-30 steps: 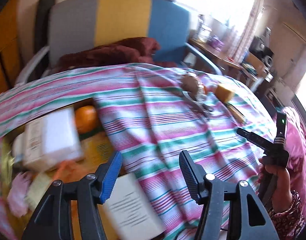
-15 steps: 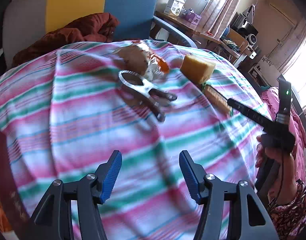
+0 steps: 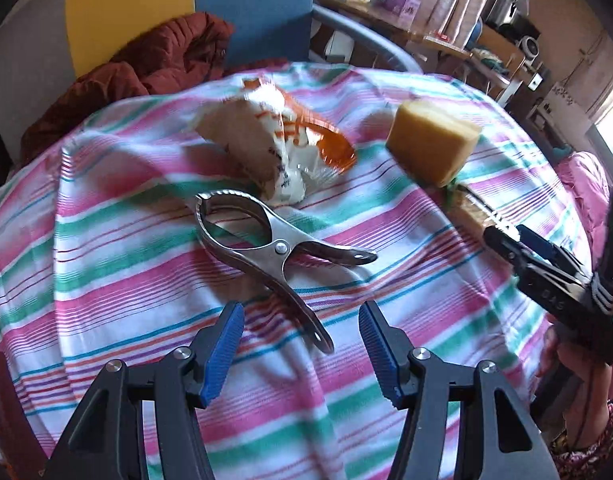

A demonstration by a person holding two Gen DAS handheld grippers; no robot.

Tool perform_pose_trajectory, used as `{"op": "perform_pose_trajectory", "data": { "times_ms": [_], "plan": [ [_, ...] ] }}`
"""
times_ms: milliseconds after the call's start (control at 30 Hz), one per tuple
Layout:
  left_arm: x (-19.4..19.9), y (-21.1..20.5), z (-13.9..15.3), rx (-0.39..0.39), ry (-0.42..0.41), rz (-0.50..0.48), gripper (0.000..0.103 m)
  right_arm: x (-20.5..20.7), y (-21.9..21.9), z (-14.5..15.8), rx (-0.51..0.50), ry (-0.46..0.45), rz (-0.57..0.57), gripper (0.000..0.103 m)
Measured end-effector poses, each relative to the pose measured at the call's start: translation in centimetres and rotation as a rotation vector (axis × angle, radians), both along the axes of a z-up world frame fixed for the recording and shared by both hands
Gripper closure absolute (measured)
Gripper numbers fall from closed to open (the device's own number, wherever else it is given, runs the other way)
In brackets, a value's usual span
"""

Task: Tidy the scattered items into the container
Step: 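Move the left tool toward the silver clamp while the right approaches the second cracker pack, then grasp the silver metal clamp with the left tool while the right grasps the cracker pack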

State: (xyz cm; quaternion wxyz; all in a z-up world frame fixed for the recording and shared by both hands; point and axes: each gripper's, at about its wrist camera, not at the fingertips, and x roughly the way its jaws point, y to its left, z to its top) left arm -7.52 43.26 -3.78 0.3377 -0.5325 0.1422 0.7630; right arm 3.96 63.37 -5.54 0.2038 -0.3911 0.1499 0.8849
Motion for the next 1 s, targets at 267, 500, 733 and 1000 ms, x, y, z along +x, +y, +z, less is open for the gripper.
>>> {"op": "perform_pose_trajectory", "data": {
  "times_ms": [267, 500, 733, 1000],
  "plan": [
    [-1.0, 0.2, -0.5, -0.004, 0.011, 0.005, 0.046, -0.4, -0.2, -0.5, 0.000, 0.007, 0.023, 0.034],
    [-1.6, -1.0, -0.4, -0.048, 0.021, -0.026, 0.081, -1.7, -2.2, -1.1, 0.129, -0.089, 0.040, 0.034],
    [-1.5, -3.0, 0.0, -0.008, -0.058, -0.021, 0.093, -1.4, -1.6, -1.1, 0.113, -0.074, 0.040, 0.034],
    [0.3, -7.9, 1.3, 0.041, -0.081, -0.017, 0.097, -1.5, -2.0, -1.2, 0.136, -0.083, 0.038, 0.034]
  ]
}}
